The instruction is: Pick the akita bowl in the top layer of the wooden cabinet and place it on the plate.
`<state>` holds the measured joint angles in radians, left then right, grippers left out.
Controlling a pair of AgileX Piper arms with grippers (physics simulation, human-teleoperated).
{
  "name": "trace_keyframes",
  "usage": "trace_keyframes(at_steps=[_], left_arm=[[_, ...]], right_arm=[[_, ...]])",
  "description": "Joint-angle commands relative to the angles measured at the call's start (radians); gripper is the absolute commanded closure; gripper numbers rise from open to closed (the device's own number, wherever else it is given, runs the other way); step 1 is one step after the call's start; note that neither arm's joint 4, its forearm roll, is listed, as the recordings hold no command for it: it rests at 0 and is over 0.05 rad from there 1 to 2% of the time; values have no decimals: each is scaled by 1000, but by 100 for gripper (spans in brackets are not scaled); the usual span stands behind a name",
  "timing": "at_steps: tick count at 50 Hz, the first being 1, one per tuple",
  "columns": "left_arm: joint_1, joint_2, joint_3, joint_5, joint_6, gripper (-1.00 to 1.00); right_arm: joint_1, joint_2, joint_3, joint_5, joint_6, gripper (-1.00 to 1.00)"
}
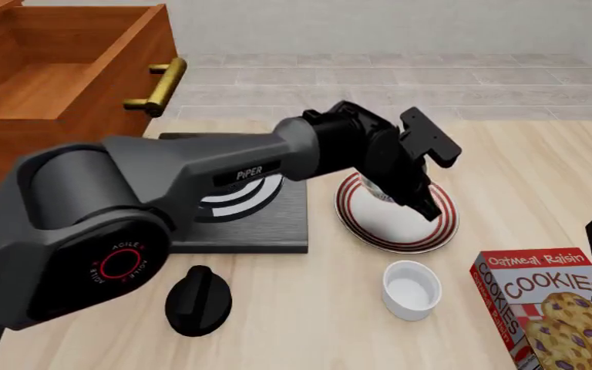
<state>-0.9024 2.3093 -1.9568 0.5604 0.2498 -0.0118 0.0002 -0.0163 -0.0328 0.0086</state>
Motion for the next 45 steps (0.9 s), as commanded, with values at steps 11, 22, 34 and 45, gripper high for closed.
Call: trace_keyframes(at_steps=[11, 22, 34, 45], left_arm=[[-4, 18, -15, -17, -54, 100], [1, 41, -9, -36, -66, 100], [22, 91, -45, -12, -29, 100], [31, 220, -219, 67, -22, 100]], right_arm=[[0, 0, 1, 0, 1, -100], [-2, 0, 1, 0, 3, -100], [-2, 0, 0, 3, 5, -100], [-3, 0, 0, 3, 6, -100]])
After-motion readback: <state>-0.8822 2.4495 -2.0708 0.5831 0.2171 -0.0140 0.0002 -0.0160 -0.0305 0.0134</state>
